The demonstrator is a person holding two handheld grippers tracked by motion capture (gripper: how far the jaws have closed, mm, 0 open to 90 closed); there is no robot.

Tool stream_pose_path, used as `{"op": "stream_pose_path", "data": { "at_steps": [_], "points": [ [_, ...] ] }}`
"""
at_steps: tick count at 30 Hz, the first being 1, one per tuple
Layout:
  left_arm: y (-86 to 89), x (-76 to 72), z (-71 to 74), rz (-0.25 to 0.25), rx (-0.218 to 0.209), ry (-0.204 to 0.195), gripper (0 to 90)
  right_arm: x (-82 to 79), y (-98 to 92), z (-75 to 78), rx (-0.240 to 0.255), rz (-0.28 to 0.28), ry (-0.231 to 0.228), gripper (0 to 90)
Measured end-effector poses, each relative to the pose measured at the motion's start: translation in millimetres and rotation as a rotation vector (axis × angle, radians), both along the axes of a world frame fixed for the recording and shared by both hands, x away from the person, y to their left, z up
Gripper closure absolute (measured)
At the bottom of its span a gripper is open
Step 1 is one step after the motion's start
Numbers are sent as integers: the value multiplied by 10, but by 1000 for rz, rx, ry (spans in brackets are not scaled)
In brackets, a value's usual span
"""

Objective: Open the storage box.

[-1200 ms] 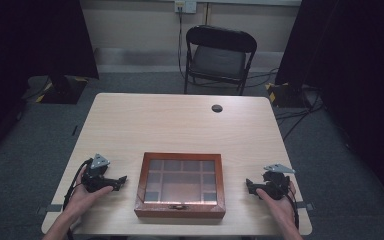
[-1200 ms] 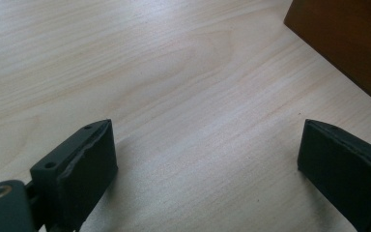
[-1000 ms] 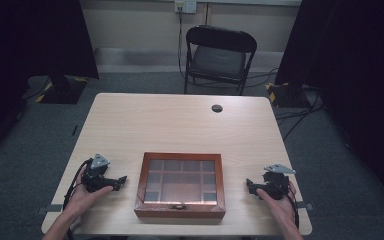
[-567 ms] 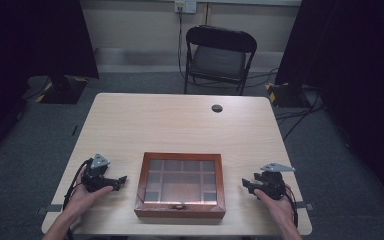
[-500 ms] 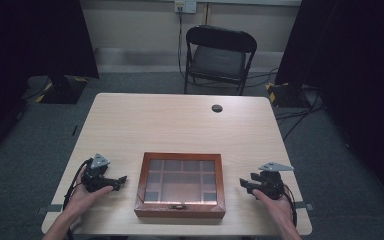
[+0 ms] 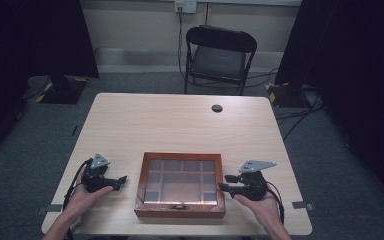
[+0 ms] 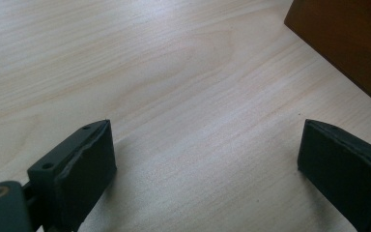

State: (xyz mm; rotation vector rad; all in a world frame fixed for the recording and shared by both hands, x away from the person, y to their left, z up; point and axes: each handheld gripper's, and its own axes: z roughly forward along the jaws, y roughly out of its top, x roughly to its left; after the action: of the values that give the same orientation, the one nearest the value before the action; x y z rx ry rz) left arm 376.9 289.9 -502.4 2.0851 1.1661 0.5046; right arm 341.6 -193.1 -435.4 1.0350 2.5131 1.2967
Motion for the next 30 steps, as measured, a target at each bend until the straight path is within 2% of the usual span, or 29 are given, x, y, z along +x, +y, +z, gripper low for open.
{"op": "stream_pose_path", "data": {
  "at_steps": [2,3,7,8,13,16,20,22,27,30],
  "points": [
    [0,0,0,0,0,0,55,-18,157,51,33,60,4,602],
    [0,0,0,0,0,0,55,-18,157,51,33,60,4,602],
    [0,0,0,0,0,0,55,-52,424,58,49,152,13,634],
    [0,0,0,0,0,0,55,-52,424,58,49,152,13,634],
    [0,0,0,0,0,0,55,-128,659,18,33,252,31,679],
    [0,-1,0,0,0,0,55,-151,776,22,54,299,30,719],
    [0,0,0,0,0,0,55,-193,894,3,36,329,44,743],
    [0,0,0,0,0,0,55,-219,911,-14,69,351,43,759],
    [0,0,0,1,0,1,55,-235,936,-76,56,372,57,784],
    [-1,1,0,2,0,1,53,-253,942,-86,57,385,50,775]
  ]
}}
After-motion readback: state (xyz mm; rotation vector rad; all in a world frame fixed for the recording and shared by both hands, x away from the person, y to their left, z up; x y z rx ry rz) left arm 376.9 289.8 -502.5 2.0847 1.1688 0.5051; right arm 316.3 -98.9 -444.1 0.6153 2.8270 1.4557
